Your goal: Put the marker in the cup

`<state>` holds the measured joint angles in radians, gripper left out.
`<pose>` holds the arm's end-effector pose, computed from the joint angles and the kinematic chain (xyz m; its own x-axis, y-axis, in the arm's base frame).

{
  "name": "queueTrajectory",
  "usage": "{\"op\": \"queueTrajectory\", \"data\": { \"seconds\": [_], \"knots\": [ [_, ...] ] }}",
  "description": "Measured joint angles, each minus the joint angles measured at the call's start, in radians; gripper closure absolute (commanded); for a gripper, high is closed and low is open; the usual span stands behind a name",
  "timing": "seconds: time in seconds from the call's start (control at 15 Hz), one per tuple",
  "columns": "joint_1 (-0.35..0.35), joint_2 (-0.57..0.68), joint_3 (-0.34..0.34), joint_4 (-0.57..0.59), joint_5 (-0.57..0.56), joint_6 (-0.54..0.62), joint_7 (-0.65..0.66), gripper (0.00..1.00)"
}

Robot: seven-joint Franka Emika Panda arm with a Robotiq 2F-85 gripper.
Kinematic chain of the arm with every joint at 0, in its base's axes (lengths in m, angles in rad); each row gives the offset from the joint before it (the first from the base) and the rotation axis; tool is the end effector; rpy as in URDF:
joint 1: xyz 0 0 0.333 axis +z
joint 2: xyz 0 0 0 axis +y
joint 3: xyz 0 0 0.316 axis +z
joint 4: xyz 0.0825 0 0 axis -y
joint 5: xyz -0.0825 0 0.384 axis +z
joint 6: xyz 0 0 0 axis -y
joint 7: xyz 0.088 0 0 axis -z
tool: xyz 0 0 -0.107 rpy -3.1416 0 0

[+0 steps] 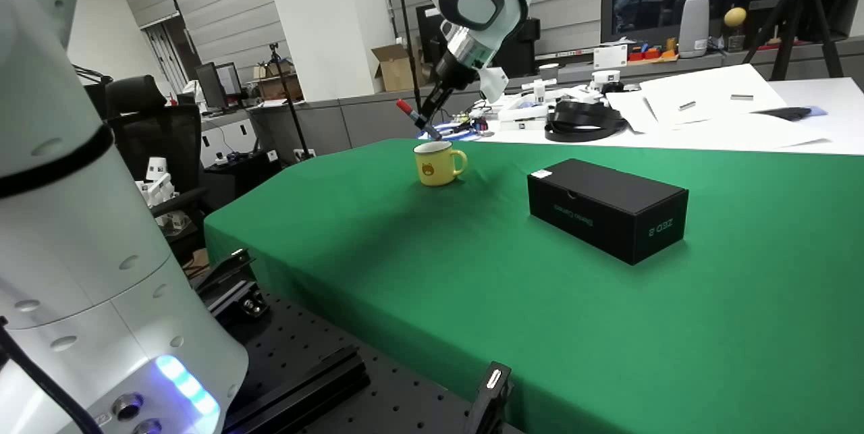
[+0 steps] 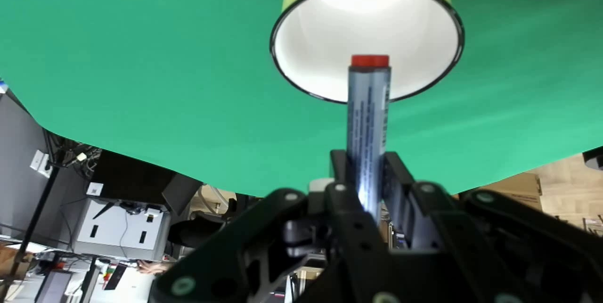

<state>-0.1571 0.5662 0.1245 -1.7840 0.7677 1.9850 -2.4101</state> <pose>0.6287 0.0178 0.2307 -0.2785 0.6588 0.6988 0.9504 0.2938 0.1018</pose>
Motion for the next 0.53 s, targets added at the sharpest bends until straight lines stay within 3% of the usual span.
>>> {"op": "queueTrajectory", "data": {
  "seconds": [0.33, 0.4, 0.47, 0.53],
  "knots": [
    [0.0, 0.082, 0.0, 0.044, 0.0, -0.001, -0.006, 0.95],
    [0.001, 0.102, 0.001, 0.054, 0.0, -0.001, -0.006, 0.69],
    [0.001, 0.121, 0.001, 0.065, 0.0, -0.001, -0.006, 0.53],
    [0.001, 0.137, 0.001, 0.075, 0.0, -0.002, -0.006, 0.47]
  ]
}}
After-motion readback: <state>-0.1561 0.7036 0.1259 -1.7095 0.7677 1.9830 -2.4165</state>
